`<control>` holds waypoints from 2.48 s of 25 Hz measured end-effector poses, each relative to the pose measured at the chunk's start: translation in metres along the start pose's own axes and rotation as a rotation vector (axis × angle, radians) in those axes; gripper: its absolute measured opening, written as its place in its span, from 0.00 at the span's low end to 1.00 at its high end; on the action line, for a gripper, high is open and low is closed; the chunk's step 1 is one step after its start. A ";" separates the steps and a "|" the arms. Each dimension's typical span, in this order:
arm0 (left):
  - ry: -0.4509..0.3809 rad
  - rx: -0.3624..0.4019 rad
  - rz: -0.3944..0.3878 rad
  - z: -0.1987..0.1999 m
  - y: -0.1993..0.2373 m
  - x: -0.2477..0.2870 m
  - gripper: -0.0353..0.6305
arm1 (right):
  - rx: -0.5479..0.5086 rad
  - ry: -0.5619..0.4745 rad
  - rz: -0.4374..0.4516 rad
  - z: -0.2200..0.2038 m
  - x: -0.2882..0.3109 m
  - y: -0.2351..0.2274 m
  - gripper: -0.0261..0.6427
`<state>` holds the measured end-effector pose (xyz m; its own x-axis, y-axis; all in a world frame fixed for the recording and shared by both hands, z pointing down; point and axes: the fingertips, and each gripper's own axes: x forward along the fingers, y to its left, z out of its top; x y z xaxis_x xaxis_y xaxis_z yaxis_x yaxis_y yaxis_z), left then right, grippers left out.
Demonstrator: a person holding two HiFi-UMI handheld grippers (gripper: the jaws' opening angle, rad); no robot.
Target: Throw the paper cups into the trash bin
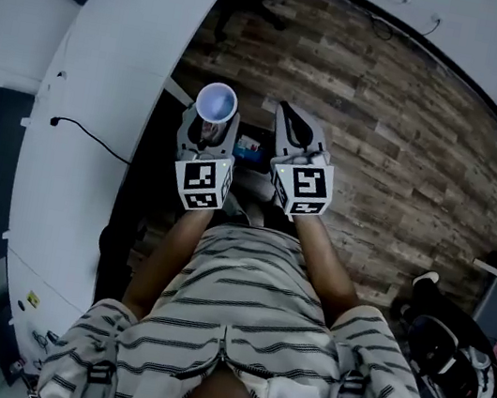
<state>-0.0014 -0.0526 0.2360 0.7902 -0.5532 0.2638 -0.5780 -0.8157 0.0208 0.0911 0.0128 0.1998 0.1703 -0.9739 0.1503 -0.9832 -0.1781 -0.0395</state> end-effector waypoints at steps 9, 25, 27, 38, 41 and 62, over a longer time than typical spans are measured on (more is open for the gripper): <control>0.113 -0.022 -0.026 -0.049 -0.013 0.009 0.46 | 0.047 0.090 -0.007 -0.048 0.001 -0.021 0.05; 0.263 -0.090 -0.023 -0.143 -0.032 0.035 0.46 | 0.090 0.232 0.017 -0.138 0.006 -0.023 0.05; 0.280 -0.095 -0.021 -0.155 -0.035 0.036 0.46 | 0.096 0.243 0.021 -0.147 0.007 -0.023 0.05; 0.368 -0.130 0.015 -0.216 -0.039 0.045 0.46 | 0.132 0.318 0.038 -0.204 0.006 -0.026 0.05; 0.384 -0.132 0.017 -0.234 -0.040 0.050 0.46 | 0.133 0.338 0.047 -0.221 0.007 -0.027 0.05; 0.536 -0.130 -0.023 -0.364 -0.048 0.078 0.46 | 0.195 0.446 0.049 -0.333 0.024 -0.029 0.05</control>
<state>0.0139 0.0051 0.6068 0.6083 -0.3444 0.7151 -0.6089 -0.7804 0.1420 0.1016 0.0413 0.5339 0.0374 -0.8341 0.5503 -0.9516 -0.1978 -0.2353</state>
